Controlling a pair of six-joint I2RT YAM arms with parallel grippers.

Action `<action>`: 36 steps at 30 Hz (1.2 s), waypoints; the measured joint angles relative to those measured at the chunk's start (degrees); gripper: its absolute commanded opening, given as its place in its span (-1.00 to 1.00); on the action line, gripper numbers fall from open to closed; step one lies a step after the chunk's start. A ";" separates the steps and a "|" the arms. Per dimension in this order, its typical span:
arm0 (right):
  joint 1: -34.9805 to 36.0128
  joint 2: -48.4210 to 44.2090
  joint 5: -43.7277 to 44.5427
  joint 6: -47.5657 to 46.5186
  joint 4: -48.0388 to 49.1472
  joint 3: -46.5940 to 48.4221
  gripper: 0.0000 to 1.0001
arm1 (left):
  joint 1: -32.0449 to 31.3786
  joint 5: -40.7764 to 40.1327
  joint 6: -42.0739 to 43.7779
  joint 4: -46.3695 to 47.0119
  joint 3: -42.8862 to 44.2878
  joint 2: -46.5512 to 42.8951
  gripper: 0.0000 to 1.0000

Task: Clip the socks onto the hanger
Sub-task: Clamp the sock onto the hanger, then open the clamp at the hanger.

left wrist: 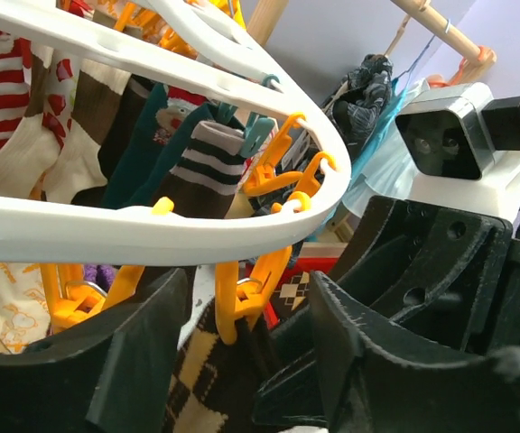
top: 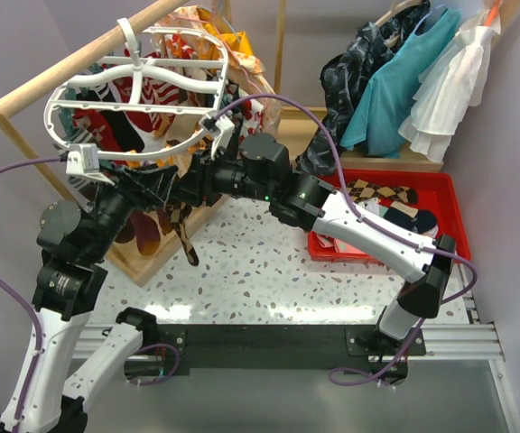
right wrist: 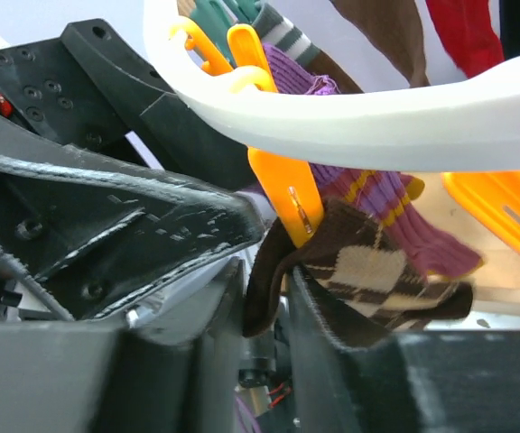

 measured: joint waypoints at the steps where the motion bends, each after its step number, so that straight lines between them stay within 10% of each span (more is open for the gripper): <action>1: 0.00 0.00 0.00 -0.09 0.13 0.00 -0.12 | 0.00 -0.02 0.02 -0.33 0.33 -0.07 0.32; 17: -7.26 -16.59 5.31 -13.29 -0.74 -16.11 0.09 | 0.00 -0.83 0.61 -9.84 8.37 -0.48 0.63; 36: -18.25 -2.91 -24.17 -20.26 16.94 -9.99 0.25 | 0.00 6.43 5.53 -18.12 11.76 -2.38 0.92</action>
